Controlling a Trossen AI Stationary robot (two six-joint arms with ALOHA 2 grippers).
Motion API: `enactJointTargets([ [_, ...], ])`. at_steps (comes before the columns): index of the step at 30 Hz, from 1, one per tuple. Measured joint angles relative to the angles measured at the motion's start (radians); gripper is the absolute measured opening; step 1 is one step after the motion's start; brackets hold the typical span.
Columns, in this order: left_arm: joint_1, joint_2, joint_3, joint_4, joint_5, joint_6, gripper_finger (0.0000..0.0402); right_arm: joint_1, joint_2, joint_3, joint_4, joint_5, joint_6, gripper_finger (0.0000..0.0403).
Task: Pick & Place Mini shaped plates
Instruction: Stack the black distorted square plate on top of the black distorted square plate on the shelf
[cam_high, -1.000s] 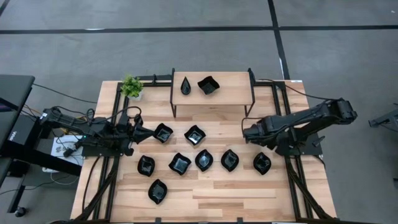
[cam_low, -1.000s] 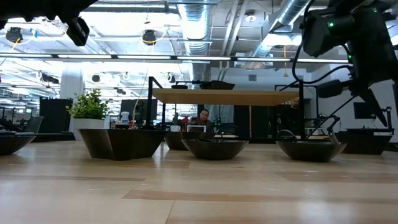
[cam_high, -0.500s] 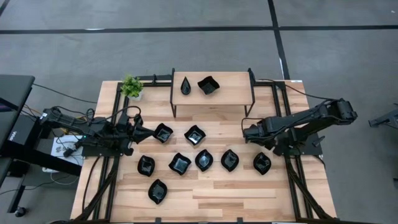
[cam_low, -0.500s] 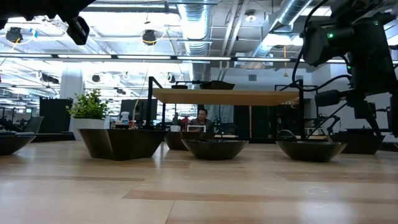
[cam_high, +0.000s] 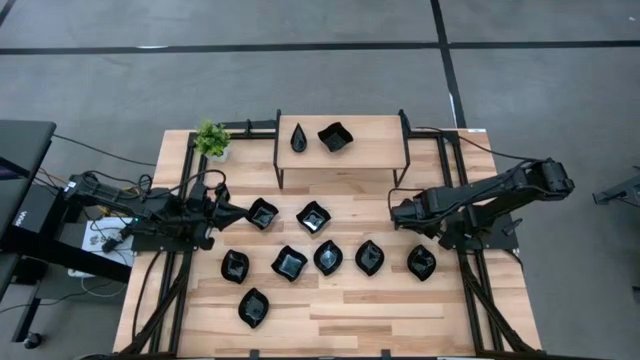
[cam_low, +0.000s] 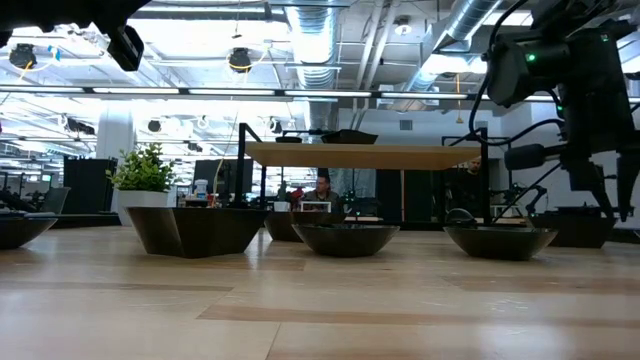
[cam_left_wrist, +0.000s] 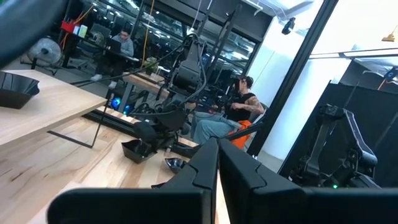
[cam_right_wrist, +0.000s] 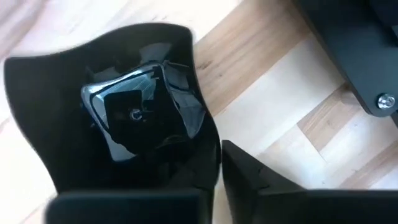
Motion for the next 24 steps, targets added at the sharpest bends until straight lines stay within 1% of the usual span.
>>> enactJointTargets([
  [1,0.0,0.0,0.0,0.001,0.0,0.0,0.0016,0.0,0.0,0.0,0.0,0.005,0.0,0.0011],
  [3,0.0,0.0,0.0,0.002,0.0,0.0,0.0016,0.0,0.0,0.0,0.0,0.015,0.0,0.0005],
  [7,0.0,0.0,0.0,0.003,0.0,0.0,0.0016,0.0,0.0,0.0,-0.002,0.016,0.0,0.001],
  [10,0.0,0.0,0.0,0.005,0.0,0.0,0.0016,0.0,0.0,0.0,-0.004,0.018,0.0,0.0003],
  [18,0.0,0.0,0.0,0.009,0.0,0.0,0.0016,0.017,0.0,0.001,-0.008,0.028,-0.005,0.0001],
  [24,0.0,0.0,0.0,0.011,0.0,0.0,0.0016,0.018,0.0,0.052,-0.051,0.056,-0.008,0.0001],
])
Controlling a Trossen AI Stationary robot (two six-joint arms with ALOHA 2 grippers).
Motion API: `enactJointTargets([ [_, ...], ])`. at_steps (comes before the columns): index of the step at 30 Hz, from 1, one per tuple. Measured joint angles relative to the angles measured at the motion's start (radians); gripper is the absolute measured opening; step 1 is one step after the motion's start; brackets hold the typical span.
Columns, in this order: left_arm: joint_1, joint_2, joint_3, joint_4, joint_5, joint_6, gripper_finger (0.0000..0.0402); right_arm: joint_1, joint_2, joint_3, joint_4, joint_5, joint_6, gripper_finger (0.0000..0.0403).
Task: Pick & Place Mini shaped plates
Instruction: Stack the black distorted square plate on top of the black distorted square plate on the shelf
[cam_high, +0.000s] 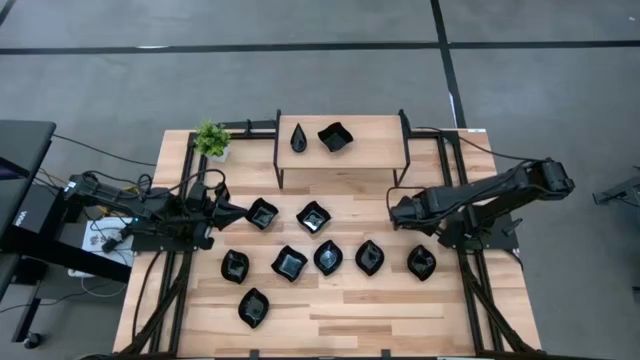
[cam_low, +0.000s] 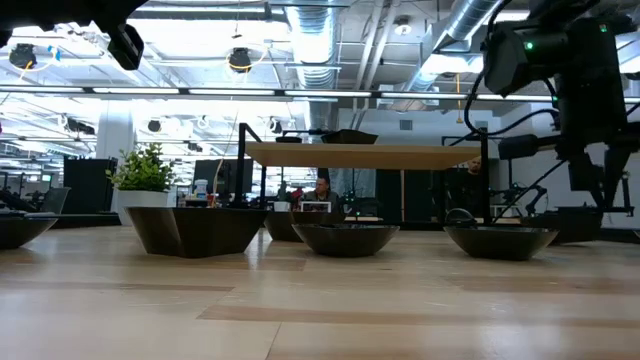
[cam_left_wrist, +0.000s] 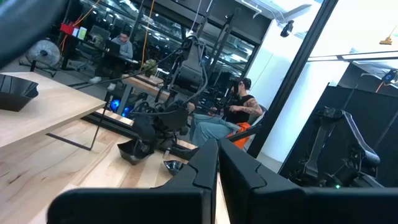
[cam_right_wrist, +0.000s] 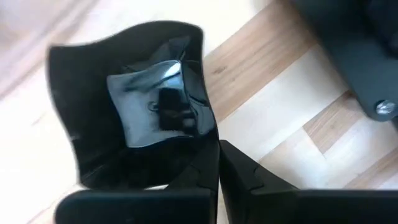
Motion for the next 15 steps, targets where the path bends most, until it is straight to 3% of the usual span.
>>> enactJointTargets([
  [15,0.0,0.0,0.0,0.0,0.0,0.0,0.0016,0.027,-0.001,0.127,-0.188,0.015,-0.01,0.0],
])
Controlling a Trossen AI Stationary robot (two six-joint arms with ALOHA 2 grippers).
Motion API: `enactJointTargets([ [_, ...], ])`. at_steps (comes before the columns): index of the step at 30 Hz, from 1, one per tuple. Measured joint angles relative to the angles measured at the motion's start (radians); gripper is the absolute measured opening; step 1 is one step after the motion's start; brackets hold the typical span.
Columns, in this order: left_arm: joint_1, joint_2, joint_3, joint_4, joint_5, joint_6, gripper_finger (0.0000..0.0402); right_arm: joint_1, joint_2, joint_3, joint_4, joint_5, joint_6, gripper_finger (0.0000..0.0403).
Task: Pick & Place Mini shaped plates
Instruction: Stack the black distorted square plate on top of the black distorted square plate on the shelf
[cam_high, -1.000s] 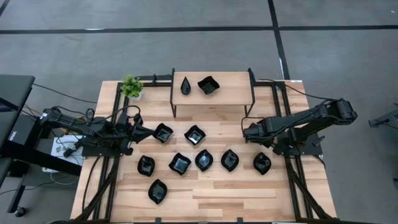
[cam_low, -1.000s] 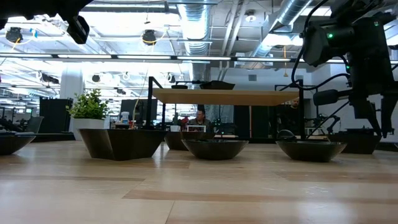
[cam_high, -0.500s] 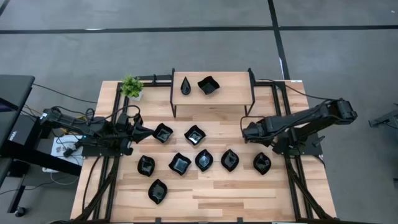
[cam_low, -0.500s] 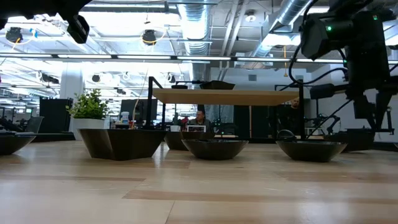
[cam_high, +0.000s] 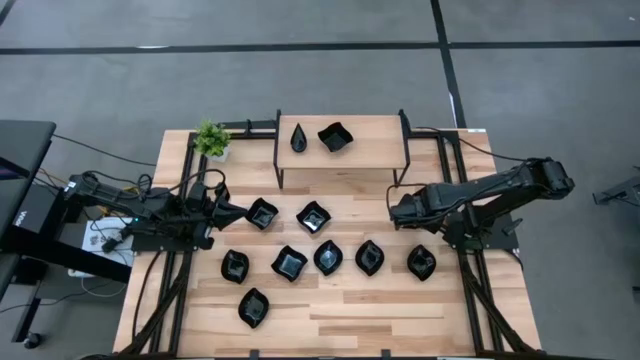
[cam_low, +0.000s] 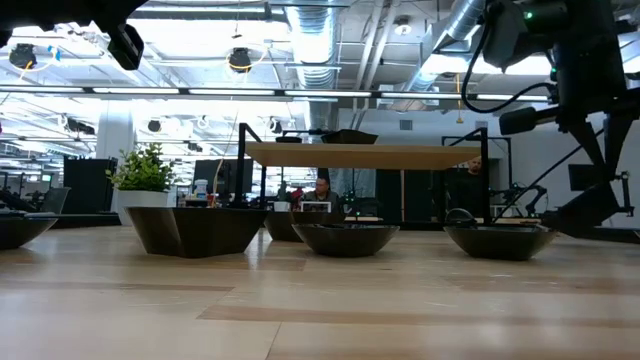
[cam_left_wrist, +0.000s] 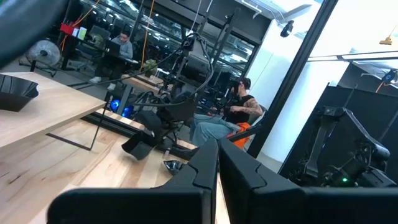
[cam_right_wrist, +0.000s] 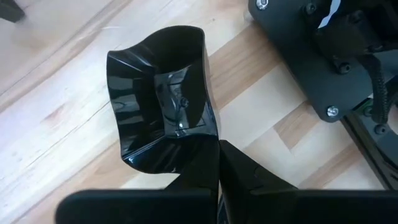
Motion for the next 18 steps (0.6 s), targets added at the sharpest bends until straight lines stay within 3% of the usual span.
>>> enactJointTargets([
  [18,0.0,0.0,0.0,0.0,0.0,0.0,0.0016,0.008,-0.02,0.0,0.062,0.034,-0.02,0.0],
])
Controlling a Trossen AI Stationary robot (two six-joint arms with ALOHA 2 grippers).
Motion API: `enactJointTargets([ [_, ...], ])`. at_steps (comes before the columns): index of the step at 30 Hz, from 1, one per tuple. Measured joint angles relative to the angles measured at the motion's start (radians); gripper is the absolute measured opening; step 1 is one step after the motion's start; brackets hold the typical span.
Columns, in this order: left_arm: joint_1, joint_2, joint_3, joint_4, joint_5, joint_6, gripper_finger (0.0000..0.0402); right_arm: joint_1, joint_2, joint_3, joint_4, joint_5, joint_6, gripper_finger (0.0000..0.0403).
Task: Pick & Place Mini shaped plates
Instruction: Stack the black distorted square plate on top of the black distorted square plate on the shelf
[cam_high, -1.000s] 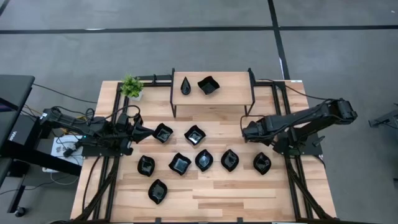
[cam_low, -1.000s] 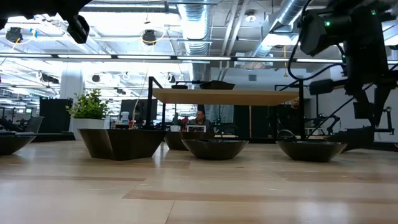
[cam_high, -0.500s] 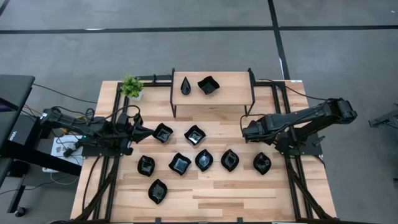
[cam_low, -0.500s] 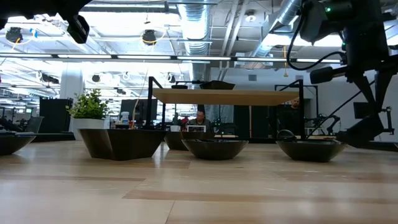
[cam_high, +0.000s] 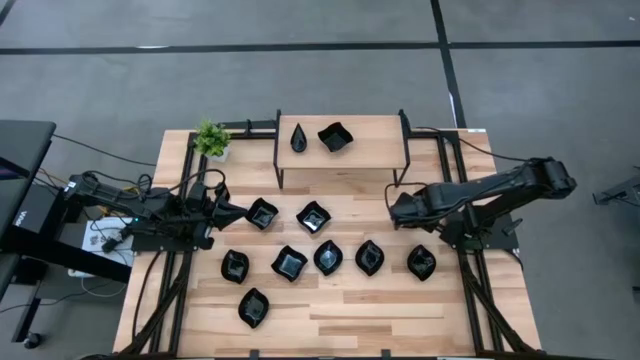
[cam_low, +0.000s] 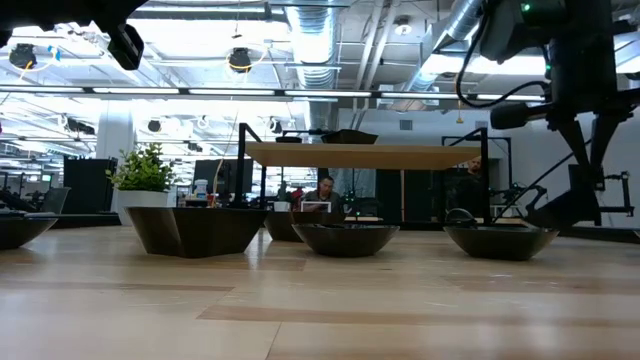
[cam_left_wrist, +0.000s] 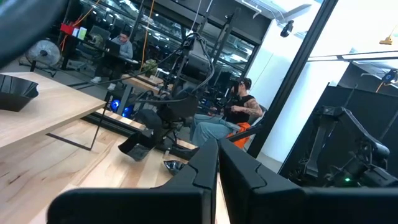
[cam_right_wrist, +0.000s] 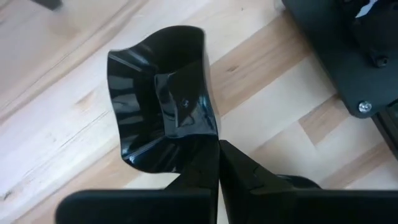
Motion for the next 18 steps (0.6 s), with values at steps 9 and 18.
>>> enactJointTargets([
  [9,0.0,0.0,0.0,0.0,0.0,0.0,0.0016,0.092,-0.067,0.072,-0.004,0.028,-0.03,0.0],
  [18,0.0,0.0,0.0,0.0,0.0,0.0,0.0016,0.202,-0.084,0.239,0.005,0.151,-0.094,0.0],
])
